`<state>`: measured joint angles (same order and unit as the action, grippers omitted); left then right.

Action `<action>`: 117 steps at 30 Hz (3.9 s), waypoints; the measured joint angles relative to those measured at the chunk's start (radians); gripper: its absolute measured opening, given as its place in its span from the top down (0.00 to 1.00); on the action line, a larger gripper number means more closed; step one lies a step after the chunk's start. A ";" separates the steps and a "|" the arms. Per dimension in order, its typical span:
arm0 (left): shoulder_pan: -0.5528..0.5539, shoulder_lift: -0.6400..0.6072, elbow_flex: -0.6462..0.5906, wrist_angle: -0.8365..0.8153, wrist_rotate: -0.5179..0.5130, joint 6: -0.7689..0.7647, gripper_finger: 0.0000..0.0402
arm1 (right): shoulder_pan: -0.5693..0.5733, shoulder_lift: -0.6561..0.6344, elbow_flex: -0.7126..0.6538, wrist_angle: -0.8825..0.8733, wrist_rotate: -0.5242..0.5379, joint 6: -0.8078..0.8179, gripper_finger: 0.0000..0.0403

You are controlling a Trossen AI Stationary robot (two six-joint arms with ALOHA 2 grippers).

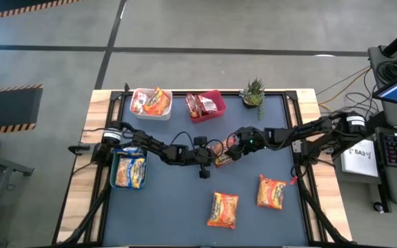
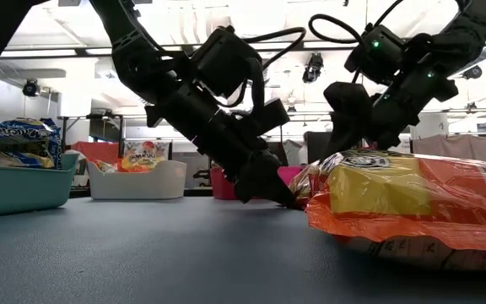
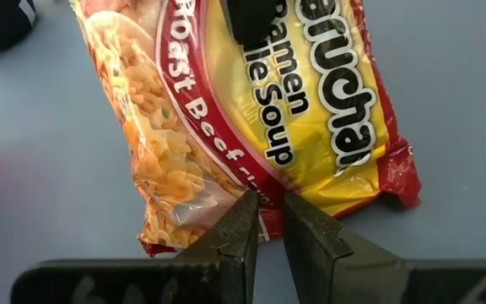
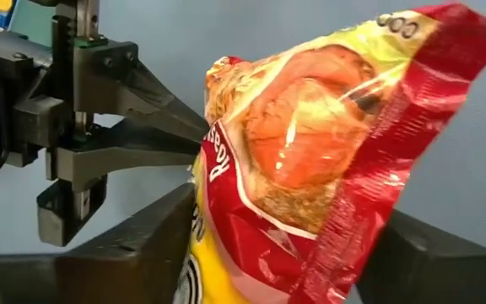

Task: Sort Maruchan noodles
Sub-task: Put the red noodle pack into the red bin

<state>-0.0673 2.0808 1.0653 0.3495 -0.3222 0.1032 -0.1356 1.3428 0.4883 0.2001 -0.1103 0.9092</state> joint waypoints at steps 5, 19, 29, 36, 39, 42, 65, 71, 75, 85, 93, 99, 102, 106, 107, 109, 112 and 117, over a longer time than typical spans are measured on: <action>0.000 0.000 0.000 0.017 0.000 0.000 0.91 | 0.000 -0.013 0.001 -0.001 -0.003 -0.002 0.54; -0.003 -0.036 -0.001 -0.037 -0.011 0.015 0.91 | 0.000 -0.069 0.001 -0.007 0.006 -0.012 0.66; -0.004 -0.228 -0.002 -0.300 -0.125 0.076 0.91 | 0.000 -0.090 0.042 -0.034 0.034 -0.042 0.67; -0.009 -0.428 -0.062 -0.392 -0.125 0.105 0.91 | -0.003 -0.091 0.129 -0.090 0.036 -0.108 0.67; -0.010 -0.534 -0.130 -0.380 -0.125 0.113 0.91 | -0.007 -0.092 0.198 -0.195 0.070 -0.149 0.67; -0.010 -0.644 -0.217 -0.303 -0.126 0.112 0.91 | -0.015 -0.092 0.291 -0.336 0.126 -0.204 0.67; -0.001 -0.777 -0.435 0.074 -0.215 0.177 0.91 | -0.400 0.265 1.095 -1.059 0.172 -0.591 0.67; -0.001 -0.781 -0.438 0.077 -0.356 0.227 0.91 | -0.466 0.446 1.267 -1.154 0.141 -0.648 0.67; 0.000 -0.781 -0.438 0.077 -0.377 0.240 0.91 | -0.484 0.530 1.364 -1.198 0.128 -0.670 0.67; 0.000 -0.781 -0.440 0.057 -0.377 0.238 0.91 | -0.492 0.663 1.529 -1.297 0.128 -0.685 0.67; -0.001 -0.781 -0.440 0.042 -0.377 0.229 0.91 | -0.493 0.696 1.524 -1.306 0.135 -0.672 0.67; -0.001 -0.781 -0.440 0.040 -0.377 0.229 0.91 | -0.493 0.720 1.520 -1.292 0.136 -0.658 0.67; -0.001 -0.781 -0.440 0.038 -0.377 0.228 0.91 | -0.493 0.736 1.520 -1.283 0.136 -0.644 0.67; -0.001 -0.781 -0.440 0.037 -0.377 0.224 0.91 | -0.493 0.766 1.520 -1.281 0.136 -0.640 0.67; -0.001 -0.781 -0.440 0.036 -0.377 0.224 0.91 | -0.493 0.772 1.520 -1.279 0.136 -0.640 0.67; -0.001 -0.781 -0.440 0.036 -0.377 0.222 0.91 | -0.493 0.781 1.520 -1.272 0.139 -0.642 0.67; -0.001 -0.781 -0.440 0.036 -0.377 0.220 0.91 | -0.491 0.788 1.520 -1.258 0.153 -0.651 0.67; -0.001 -0.781 -0.440 0.035 -0.377 0.220 0.91 | -0.489 0.788 1.520 -1.253 0.166 -0.668 0.62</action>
<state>-0.0681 1.2999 0.6254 0.3847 -0.6991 0.3229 -0.6243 2.1309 2.0087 -1.0525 0.0561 0.2408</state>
